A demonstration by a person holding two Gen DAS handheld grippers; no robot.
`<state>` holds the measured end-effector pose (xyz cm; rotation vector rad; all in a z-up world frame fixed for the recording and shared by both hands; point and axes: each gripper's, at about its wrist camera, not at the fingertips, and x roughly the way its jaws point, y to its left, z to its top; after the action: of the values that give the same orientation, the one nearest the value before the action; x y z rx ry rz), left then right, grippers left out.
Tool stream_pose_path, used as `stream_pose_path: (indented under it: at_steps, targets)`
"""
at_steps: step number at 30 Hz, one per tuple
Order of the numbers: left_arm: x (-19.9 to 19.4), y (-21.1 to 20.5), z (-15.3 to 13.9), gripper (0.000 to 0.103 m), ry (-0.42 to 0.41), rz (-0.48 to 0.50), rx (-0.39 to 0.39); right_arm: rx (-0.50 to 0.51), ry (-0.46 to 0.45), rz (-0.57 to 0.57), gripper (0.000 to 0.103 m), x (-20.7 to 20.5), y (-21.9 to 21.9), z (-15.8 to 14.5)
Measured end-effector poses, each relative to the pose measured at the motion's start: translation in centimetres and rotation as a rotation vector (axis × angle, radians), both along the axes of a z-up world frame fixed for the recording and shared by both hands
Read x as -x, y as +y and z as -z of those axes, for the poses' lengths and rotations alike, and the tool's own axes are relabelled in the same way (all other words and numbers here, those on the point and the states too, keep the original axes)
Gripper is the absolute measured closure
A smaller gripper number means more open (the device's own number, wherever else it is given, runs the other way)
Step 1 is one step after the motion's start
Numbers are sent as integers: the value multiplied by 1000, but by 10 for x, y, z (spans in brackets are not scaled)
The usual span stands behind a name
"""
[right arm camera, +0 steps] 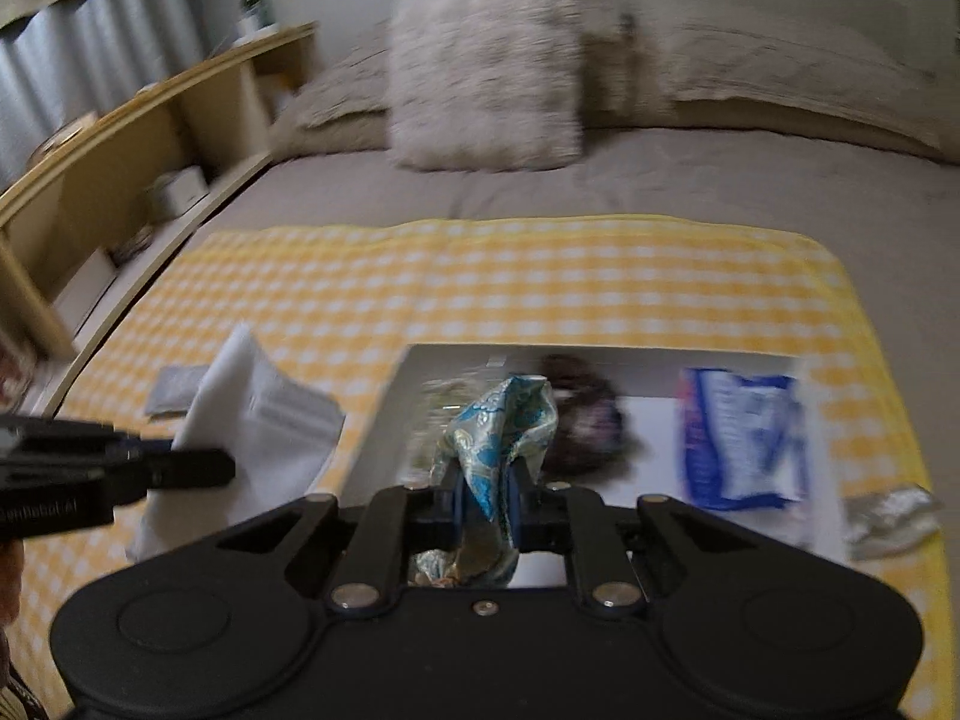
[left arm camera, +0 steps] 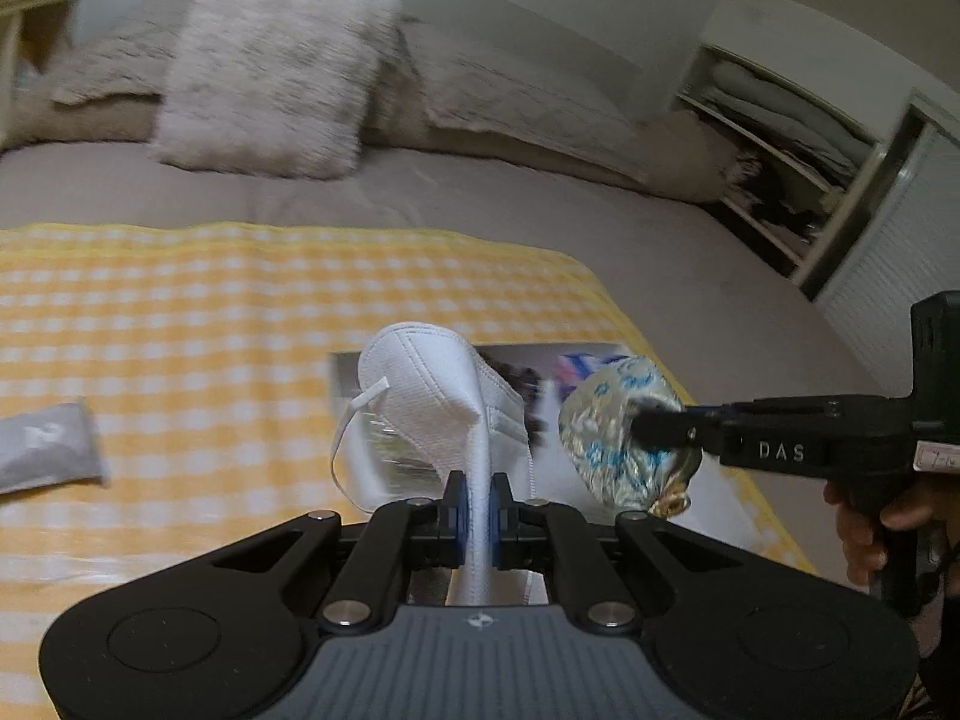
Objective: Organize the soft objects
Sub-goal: 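Lower the mask and floral pouch into the box and open both tools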
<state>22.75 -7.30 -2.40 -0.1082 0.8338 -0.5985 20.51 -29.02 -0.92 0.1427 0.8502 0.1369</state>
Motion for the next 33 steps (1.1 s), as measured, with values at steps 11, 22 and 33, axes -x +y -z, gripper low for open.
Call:
stream_pose_path:
  at_steps: [11,22,33]
  targets:
    - [-10,-86,39,84,94,202,51,4,32,142,88,22,-79,14]
    - [-18,-124,90,63,100,242,-259,-54,129,56,88,28,-100,45]
    - [-10,-139,87,63,72,292,-237,197,287,54,59,28,-108,77]
